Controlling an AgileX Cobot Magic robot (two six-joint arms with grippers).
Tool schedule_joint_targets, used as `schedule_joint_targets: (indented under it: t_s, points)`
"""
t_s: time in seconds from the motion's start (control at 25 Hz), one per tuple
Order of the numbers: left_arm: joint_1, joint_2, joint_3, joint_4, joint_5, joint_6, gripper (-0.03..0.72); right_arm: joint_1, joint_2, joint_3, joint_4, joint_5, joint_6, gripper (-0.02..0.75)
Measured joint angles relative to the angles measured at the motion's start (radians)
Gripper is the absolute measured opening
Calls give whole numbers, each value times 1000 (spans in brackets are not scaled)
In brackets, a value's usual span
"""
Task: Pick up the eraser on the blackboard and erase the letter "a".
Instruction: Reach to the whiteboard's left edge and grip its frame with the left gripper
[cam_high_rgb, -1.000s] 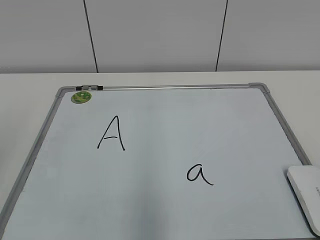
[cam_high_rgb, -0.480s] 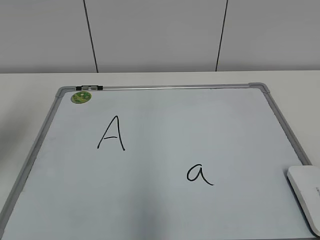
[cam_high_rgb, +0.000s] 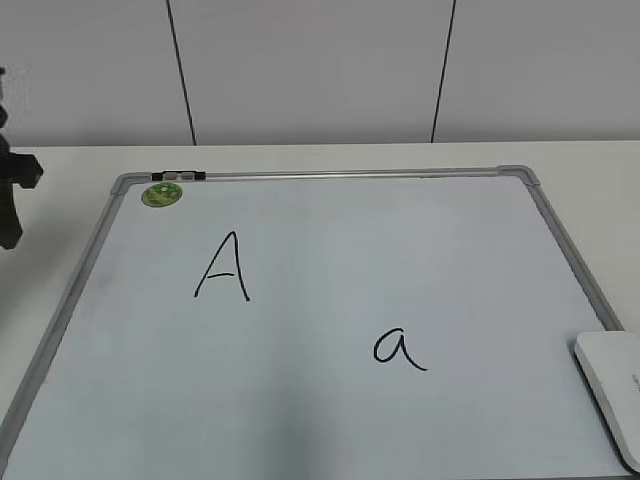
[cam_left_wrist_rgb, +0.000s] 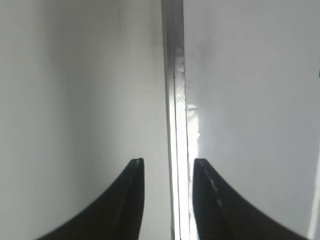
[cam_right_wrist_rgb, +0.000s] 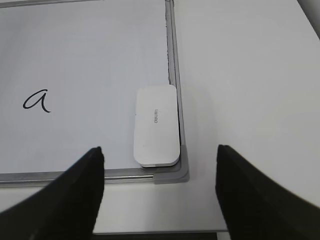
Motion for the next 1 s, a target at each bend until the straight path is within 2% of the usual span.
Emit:
schedule_joint_targets:
  t_s: [0.44,1.0]
  points:
    - [0,165,-34,19,-143,0,243,0,0,0,0,0,0,519]
    - [0,362,-182,-12,-114,29,243,0,0,0,0,0,0,519]
